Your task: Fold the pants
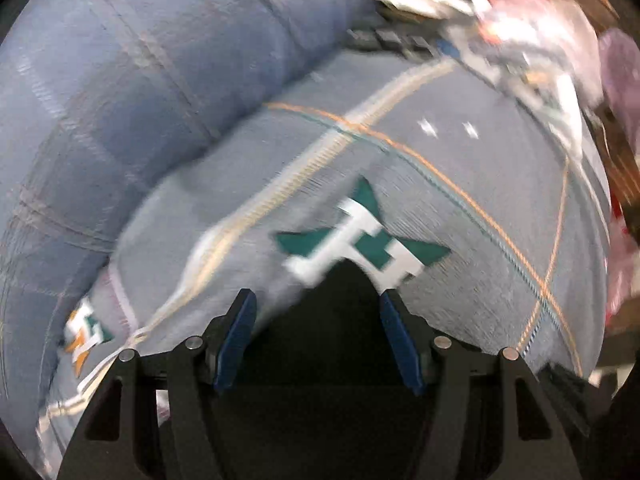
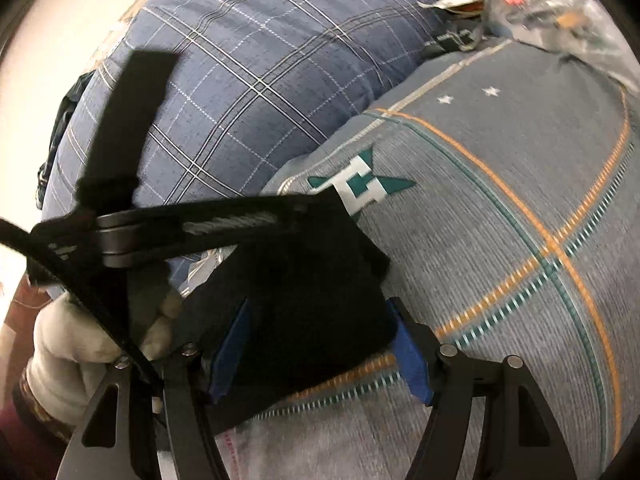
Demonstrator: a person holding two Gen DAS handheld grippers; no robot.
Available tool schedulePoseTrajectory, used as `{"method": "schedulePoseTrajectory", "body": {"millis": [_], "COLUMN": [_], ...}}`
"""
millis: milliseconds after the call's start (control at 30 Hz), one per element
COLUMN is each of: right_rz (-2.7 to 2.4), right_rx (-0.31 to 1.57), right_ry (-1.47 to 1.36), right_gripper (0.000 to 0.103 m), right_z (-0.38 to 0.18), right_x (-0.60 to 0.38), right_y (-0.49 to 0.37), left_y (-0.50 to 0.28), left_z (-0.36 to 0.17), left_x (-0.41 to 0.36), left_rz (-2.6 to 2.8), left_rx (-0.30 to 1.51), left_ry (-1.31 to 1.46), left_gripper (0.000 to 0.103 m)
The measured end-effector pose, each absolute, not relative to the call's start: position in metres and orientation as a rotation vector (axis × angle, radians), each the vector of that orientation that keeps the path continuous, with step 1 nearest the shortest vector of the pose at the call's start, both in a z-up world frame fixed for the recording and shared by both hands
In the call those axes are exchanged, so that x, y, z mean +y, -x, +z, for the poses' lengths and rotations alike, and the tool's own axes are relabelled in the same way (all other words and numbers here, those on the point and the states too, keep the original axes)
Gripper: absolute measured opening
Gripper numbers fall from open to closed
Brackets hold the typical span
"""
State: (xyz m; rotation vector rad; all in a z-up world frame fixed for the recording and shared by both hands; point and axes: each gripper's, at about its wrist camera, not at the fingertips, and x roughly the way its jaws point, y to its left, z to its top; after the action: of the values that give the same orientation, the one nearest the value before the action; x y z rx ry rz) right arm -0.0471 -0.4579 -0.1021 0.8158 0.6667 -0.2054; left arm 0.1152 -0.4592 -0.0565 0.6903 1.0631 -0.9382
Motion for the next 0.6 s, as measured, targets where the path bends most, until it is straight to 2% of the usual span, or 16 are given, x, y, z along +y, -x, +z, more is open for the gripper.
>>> {"method": "schedulePoseTrajectory", "body": {"millis": [33, 67, 100, 133, 167, 233, 333, 600], "right_rz": [-0.207, -0.215, -0.227, -0.233, -0.235, -0.223, -0.189, -0.060], "right_rx": [0.663, 0.661, 0.664, 0.670, 0.669, 0.645, 0.604, 0.493], "right_ry": [-0.804, -0.796, -0.786, -0.783, -0.791, -0.820, -0.815, -0.723], "right_gripper": [0.070, 0.059, 0.051, 0.037, 0.029, 0.021, 0.017, 0.016], "right_z": [-0.102, -0.103, -0.103, -0.104, -0.105, -0.103, -0.093, -0.032], "right_x": [-0.458, -0.458, -0.458, -0.458, -0.459, -0.462, -0.458, -0.409], "right_y": [0.044, 0.043, 0.041, 0.040, 0.040, 0.043, 0.049, 0.066], "left_y": [-0.113, -0.110, -0.107, -0.103, -0.098, -0.094, -0.088, -0.081], "left_z": [-0.056, -0.056, -0.055, -0.051, -0.047, -0.040, -0.020, 0.055], "left_x": [-0.460, -0.463, -0.462, -0.461, -0.458, -0.451, -0.432, -0.337], "left_rz": [-0.947, -0.972, -0.989, -0.981, -0.990, -1.001, -1.013, -0.999], "left_rx": [1.053, 1.064, 1.066, 1.036, 1.007, 0.979, 0.948, 0.876], "left_ry": [-0.692, -0.707, -0.707, -0.723, -0.743, -0.745, -0.687, -0.459], "left_gripper": [0.063, 0.048, 0.023, 0.017, 0.013, 0.010, 0.010, 0.010]}}
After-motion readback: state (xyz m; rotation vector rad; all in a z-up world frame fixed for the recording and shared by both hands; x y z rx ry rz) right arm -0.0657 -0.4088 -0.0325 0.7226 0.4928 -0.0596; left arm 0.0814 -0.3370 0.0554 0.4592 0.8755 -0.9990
